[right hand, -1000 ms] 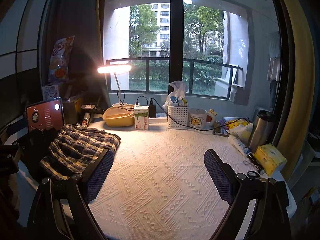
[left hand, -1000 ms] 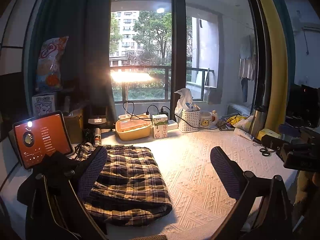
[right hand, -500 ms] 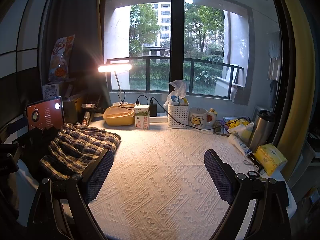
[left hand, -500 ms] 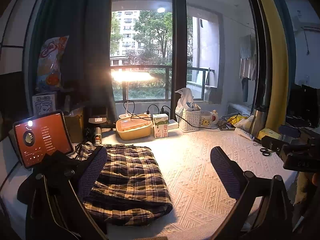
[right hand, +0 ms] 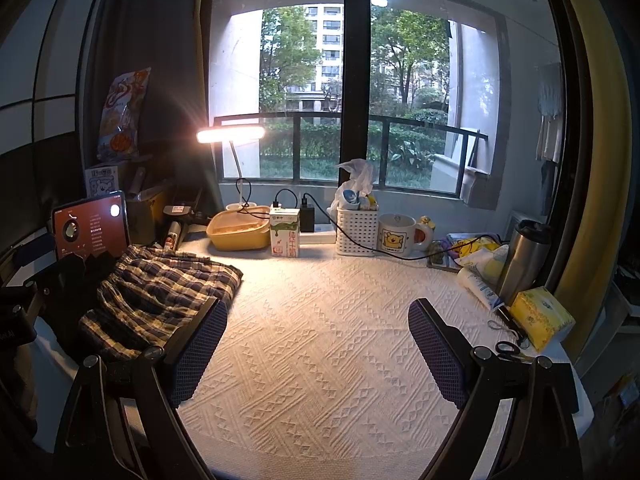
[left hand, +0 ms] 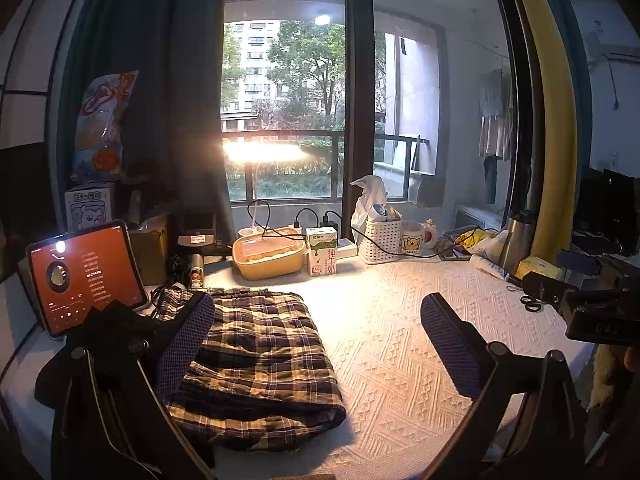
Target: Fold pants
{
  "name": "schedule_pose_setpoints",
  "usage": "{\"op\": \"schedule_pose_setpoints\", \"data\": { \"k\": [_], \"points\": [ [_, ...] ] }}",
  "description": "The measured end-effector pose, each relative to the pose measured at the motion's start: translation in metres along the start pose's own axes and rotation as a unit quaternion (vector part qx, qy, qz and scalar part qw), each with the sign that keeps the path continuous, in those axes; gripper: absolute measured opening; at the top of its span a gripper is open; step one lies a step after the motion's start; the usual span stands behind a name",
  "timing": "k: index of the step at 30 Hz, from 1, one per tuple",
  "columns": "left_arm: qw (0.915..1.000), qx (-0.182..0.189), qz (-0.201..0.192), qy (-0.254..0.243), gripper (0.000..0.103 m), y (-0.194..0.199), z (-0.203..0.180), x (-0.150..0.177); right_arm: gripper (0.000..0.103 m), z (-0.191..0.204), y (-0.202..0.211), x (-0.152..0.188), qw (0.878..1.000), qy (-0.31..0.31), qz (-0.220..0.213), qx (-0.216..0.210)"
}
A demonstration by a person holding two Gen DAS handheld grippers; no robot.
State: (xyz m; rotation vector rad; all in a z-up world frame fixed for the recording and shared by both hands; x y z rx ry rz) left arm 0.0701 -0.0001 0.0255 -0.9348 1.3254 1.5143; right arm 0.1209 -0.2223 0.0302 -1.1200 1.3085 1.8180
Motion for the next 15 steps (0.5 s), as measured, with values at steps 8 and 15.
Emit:
{"op": "schedule_pose_setpoints", "data": {
  "k": [8,15],
  "points": [
    [1.0000,0.001,0.000,0.001,0.102,0.0001,0.0001,-0.0001,0.093,-0.0005,-0.0003,-0.0001,1.000,0.000,0.000,-0.001],
    [1.0000,-0.001,-0.001,-0.003,0.102,0.0005,-0.0002,0.0008,0.093,-0.0002,-0.0006,0.0010,1.000,0.000,0.000,-0.001]
  ]
}}
Point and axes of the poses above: each gripper's, at about its wrist camera, not at the fingertips, and y roughly against the way its jaws point, z to its left, x to its underside, the point moved 6 cm from there along -y, roughly the way its jaws point, and after that the axes turned 11 degrees about -y, right-handed, at the moved point
